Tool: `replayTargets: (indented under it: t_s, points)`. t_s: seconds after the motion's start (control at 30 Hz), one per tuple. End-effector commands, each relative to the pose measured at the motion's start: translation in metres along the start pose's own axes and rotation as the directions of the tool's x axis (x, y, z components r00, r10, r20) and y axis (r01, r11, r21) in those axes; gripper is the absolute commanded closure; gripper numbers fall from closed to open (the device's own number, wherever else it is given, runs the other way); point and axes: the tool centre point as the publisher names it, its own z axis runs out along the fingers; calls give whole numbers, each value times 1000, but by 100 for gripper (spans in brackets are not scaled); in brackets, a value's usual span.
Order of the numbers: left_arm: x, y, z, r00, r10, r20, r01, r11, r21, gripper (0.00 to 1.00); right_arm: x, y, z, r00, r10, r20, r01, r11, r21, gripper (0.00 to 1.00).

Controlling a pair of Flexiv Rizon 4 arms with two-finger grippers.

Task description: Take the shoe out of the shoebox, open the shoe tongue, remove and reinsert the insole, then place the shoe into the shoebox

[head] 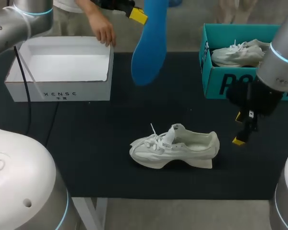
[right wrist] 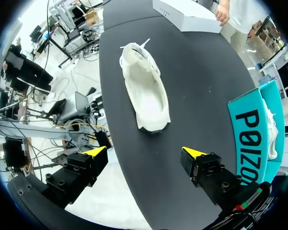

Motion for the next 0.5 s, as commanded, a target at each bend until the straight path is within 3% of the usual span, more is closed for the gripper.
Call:
replayTargets:
  t_s: [0.03,0.2,0.5]
  points:
    - [-1,0,-1,1000,0,-2,0,1000,-2,100,-21,45,13,1000,-4,-16,5,999,37,0]
    - [-1,0,-1,1000,0,-2,0,1000,-2,100,-34,76,26,1000,26,-8,-25,997,70,0]
    - [-1,0,-1,1000,0,-2,0,1000,-2,100,-46,103,47,999,-33,6,32,998,52,0]
